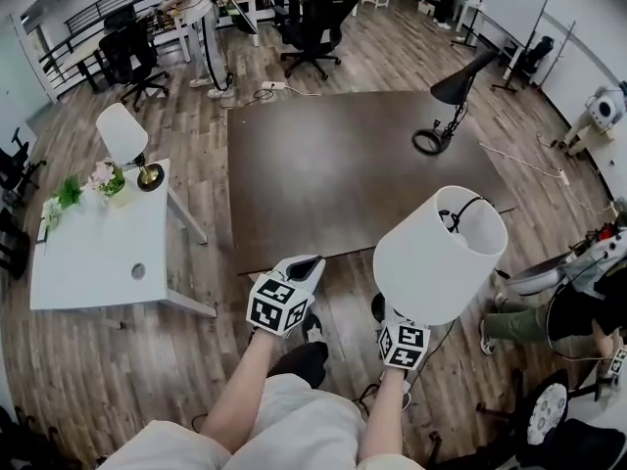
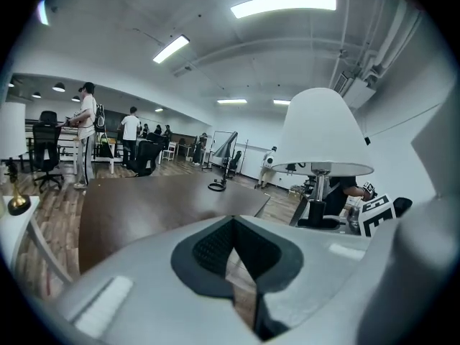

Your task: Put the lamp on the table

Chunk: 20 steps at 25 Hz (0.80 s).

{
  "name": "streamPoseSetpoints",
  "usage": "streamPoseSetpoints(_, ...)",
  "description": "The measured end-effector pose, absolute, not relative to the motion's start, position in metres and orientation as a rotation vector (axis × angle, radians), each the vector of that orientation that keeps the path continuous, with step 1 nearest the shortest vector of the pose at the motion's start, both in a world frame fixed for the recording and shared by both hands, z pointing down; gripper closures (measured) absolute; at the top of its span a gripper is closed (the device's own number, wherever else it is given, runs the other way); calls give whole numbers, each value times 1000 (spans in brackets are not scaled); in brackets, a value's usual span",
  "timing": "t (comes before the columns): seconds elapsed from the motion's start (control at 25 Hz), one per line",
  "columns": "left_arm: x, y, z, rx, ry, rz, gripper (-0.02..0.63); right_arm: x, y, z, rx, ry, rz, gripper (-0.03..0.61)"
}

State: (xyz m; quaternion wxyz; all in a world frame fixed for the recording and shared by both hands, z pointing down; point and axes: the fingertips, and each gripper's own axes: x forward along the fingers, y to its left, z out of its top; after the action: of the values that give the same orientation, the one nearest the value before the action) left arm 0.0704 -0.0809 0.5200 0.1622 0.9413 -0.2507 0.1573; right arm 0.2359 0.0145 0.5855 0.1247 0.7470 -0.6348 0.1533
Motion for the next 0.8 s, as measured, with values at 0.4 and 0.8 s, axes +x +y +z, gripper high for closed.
streamPoseSetpoints(0.4, 158, -147, 520, 2670, -682, 398, 614, 289, -62, 580, 2101, -1901, 390, 383)
streamPoseSetpoints(0.8, 205, -221, 511, 2670, -703, 370, 612, 335, -145, 573, 2076, -1932, 359, 383)
